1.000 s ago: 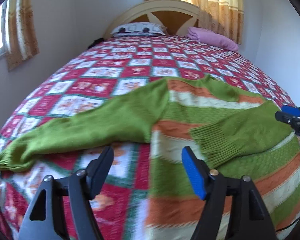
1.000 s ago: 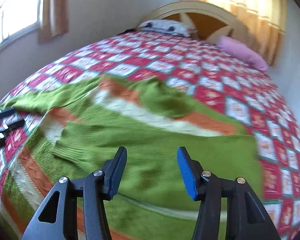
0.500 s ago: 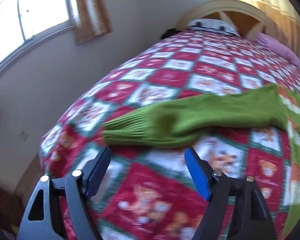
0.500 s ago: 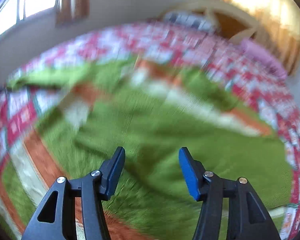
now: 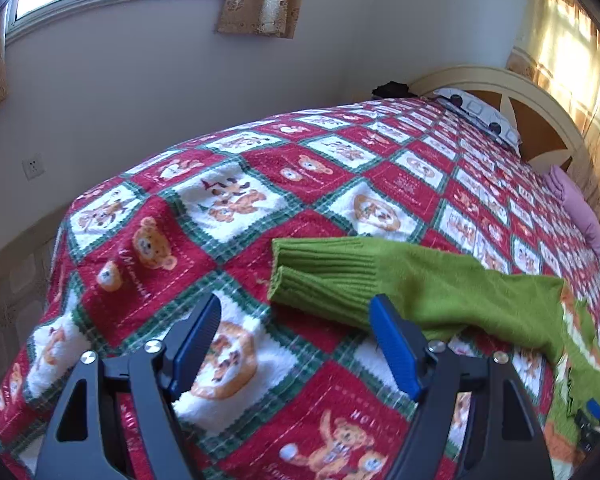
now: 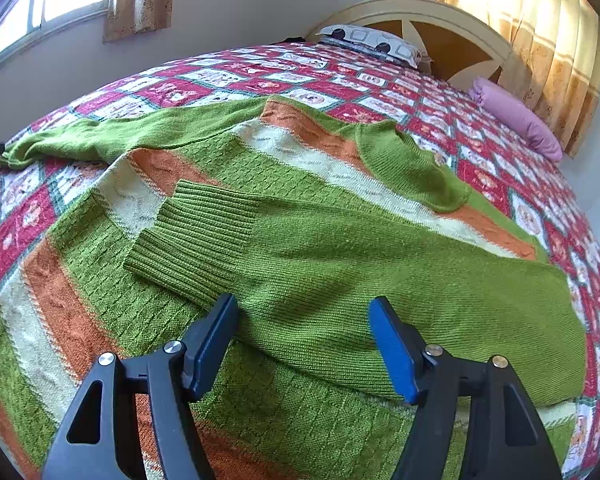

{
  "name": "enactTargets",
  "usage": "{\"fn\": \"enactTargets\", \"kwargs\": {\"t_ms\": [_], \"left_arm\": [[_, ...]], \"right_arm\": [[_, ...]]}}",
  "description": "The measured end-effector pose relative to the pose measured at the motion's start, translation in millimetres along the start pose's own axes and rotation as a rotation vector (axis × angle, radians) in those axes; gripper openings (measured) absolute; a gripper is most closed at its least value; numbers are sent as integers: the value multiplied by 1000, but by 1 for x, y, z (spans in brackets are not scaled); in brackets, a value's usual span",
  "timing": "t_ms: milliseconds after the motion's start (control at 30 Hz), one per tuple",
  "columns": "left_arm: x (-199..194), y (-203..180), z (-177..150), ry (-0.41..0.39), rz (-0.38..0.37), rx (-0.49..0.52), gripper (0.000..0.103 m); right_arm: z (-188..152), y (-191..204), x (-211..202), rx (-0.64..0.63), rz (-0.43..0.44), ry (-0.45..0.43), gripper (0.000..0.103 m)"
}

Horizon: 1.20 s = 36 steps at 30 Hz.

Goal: Fold small clothes
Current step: 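Move the left gripper to the other sleeve cuff and grasp it, then lift the held sleeve with the left gripper and fold it across the sweater body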

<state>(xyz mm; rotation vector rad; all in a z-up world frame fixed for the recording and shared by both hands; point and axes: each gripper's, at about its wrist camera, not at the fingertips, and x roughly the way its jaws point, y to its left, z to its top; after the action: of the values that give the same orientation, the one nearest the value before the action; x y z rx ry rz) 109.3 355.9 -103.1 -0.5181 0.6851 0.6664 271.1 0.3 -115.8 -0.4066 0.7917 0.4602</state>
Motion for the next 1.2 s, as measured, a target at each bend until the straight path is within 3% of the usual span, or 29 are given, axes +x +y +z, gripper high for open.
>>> {"fn": "enactTargets", "kwargs": {"t_ms": [67,133,233,267,533,667,967,1200], "left_arm": [[8,-1,4,20,-14,-21,75],[22,-3,5,61,-38,-36,62],[30,-7,5,53,-10,-23,30],[31,-8,7,53,-10,-4,10],[-14,-21,27,-66,-75,23,8],[-37,-41,44,-107,-132,29,8],[-81,-108,80,-212,-233,87,8],[-113,-176,81,-238,-370,177,7]], "right_arm": [[0,4,-1,-19,-24,-8,69],[0,8,-2,-37,-47,-15,69],[-2,9,-4,-50,-63,-21,69],[-2,8,-4,-50,-64,-21,69],[1,-4,-7,5,-1,-17,69],[4,-11,-25,22,-16,-67,69],[-4,-42,-62,57,-5,-98,69],[-19,-66,-82,94,-17,-109,69]]}}
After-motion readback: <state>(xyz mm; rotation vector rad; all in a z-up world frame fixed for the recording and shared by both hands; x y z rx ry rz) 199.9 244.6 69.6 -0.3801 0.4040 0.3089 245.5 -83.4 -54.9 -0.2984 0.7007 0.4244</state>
